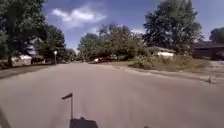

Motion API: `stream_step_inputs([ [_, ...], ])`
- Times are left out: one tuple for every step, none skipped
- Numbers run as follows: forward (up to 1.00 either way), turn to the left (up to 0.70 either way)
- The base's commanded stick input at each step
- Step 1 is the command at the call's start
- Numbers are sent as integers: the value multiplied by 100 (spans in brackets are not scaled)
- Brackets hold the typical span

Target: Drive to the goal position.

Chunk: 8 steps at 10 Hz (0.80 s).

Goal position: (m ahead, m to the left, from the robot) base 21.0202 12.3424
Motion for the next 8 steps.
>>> stream_step_inputs([
  [100,2],
  [100,2],
  [100,2],
  [100,2],
  [100,2],
  [100,2],
  [100,2],
  [100,2],
])
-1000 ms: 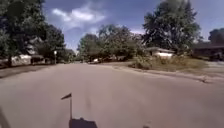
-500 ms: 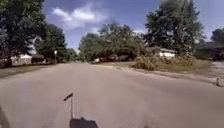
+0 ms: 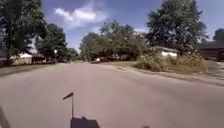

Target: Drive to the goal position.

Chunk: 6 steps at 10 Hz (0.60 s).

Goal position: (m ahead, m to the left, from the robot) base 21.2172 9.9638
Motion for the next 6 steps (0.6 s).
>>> stream_step_inputs([
  [100,2],
  [100,2],
  [100,2],
  [100,2],
  [100,2],
  [100,2],
])
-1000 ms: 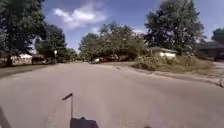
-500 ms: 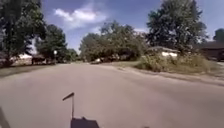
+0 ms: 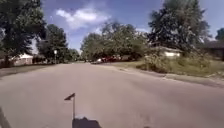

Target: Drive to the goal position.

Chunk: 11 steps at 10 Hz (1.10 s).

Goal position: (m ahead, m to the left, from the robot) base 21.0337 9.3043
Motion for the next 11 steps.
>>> stream_step_inputs([
  [100,2],
  [100,2],
  [100,2],
  [100,2],
  [100,2],
  [100,2],
  [100,2],
  [100,0],
  [100,2],
  [100,2],
  [100,2],
])
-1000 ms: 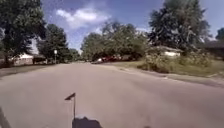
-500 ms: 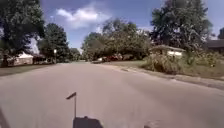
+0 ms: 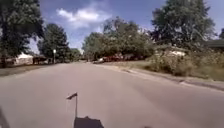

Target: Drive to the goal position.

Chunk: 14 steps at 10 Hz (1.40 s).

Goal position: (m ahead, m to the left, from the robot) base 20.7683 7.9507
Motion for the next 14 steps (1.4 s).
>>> stream_step_inputs([
  [100,2],
  [100,2],
  [100,2],
  [100,2],
  [100,2],
  [100,2],
  [100,2],
  [100,2],
  [100,2],
  [100,2],
  [100,2],
  [100,2],
  [100,2],
  [100,2],
])
